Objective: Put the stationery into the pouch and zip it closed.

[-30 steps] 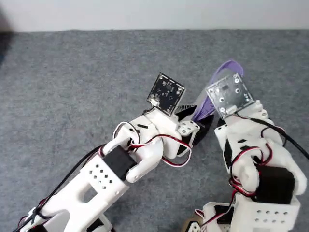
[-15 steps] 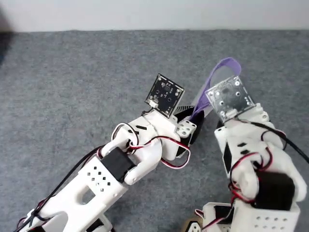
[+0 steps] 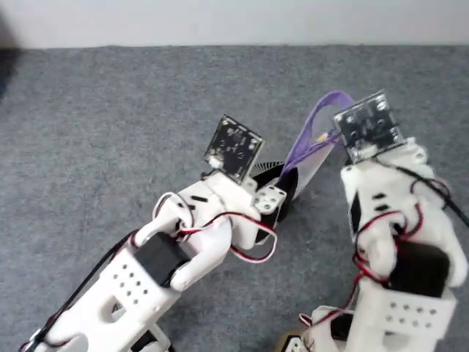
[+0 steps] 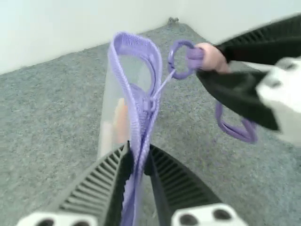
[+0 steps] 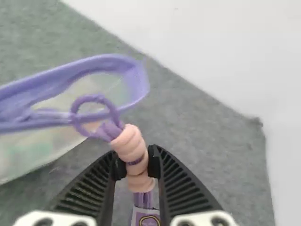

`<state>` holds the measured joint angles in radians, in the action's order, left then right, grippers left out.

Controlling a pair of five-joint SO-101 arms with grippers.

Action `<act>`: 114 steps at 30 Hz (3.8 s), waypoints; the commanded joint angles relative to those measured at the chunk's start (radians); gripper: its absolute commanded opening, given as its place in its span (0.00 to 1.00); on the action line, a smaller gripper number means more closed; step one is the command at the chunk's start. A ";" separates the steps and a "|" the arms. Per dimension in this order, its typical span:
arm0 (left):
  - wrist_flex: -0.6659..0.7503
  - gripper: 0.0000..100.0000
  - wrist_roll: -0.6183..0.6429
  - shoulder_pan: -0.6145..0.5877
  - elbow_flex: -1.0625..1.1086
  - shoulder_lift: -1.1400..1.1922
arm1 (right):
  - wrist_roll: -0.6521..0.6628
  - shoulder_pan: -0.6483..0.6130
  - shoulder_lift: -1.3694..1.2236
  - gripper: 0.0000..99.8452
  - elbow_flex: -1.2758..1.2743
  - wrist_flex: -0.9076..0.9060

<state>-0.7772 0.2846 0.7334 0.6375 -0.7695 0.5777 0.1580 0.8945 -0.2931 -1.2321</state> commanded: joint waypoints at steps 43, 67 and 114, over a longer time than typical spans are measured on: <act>-0.244 0.22 0.023 -0.160 -0.004 -0.321 | -0.020 -0.214 0.062 0.01 0.011 0.343; -0.331 0.23 0.046 -0.074 -0.018 -0.313 | 0.072 -0.328 0.160 0.01 -0.132 0.409; -0.344 0.23 0.043 -0.052 0.010 -0.313 | 0.152 -0.498 0.378 0.01 -0.410 0.449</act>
<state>-1.1669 0.3245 0.6506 0.6513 -1.0779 0.7219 -0.3284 1.2597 -0.7411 -0.8040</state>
